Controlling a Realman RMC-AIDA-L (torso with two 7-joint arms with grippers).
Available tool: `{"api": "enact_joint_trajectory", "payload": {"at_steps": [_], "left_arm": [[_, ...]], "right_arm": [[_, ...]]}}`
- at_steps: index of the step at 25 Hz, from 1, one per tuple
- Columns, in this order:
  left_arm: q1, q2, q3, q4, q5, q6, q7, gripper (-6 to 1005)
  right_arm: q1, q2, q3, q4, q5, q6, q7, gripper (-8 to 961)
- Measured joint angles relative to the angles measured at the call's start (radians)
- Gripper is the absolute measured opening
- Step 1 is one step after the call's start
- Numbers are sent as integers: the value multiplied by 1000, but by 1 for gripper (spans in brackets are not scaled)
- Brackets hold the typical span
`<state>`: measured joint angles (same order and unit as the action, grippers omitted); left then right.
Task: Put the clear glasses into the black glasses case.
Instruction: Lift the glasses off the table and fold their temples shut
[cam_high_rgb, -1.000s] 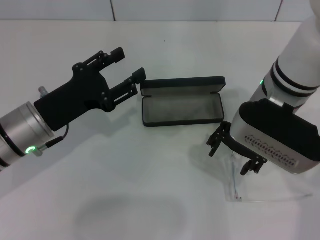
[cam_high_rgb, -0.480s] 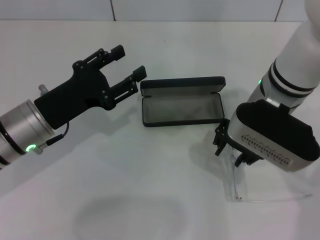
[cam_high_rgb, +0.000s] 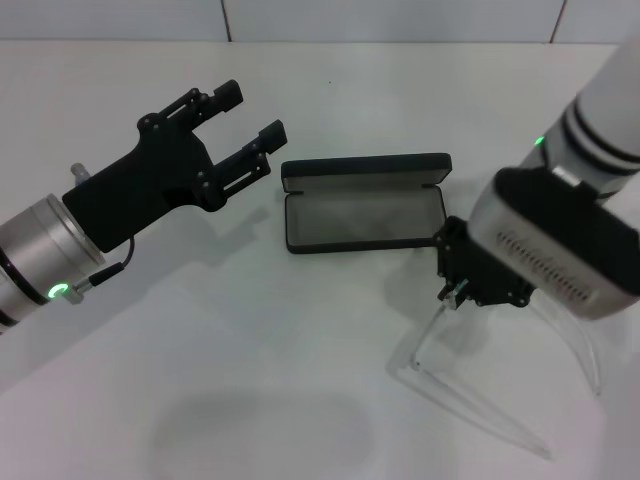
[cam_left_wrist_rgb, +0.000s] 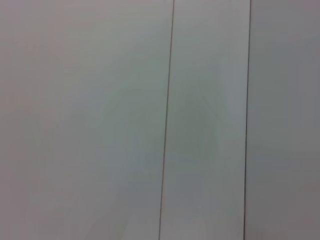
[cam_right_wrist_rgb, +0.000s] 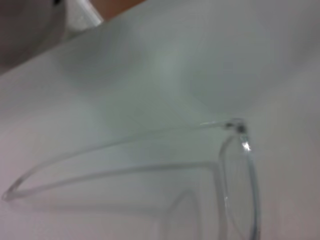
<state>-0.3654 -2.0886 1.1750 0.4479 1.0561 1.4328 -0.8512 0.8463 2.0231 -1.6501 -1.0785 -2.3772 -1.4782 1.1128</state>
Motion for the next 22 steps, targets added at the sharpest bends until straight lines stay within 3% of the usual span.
{"api": "enact_joint_trajectory", "payload": {"at_steps": [3,9,11,12,17,22], "left_arm": [[1,0,0,0,0,0,2,708],[0,-1,1,0,0,0,2,708],[-1,-2,4,0,0,2,2,708],[-2,-2,4,0,0,6,3,708],[-2,-5,9,0,0,47,5,708],[-10,-5,11,0,2,97,7,708]], "right_arm": [[-41,-1,103,-33,37,-31,-23,64],[-118,-4,306,-57,139,-47,-31,14],[-126,-4,332,-51,154,-46,-32,14],[-145,-4,409,-28,199,-42,-33,14],[-173,-5,576,59,320,-42,-8,15],[-150,-12,715,201,407,-26,132,15]]}}
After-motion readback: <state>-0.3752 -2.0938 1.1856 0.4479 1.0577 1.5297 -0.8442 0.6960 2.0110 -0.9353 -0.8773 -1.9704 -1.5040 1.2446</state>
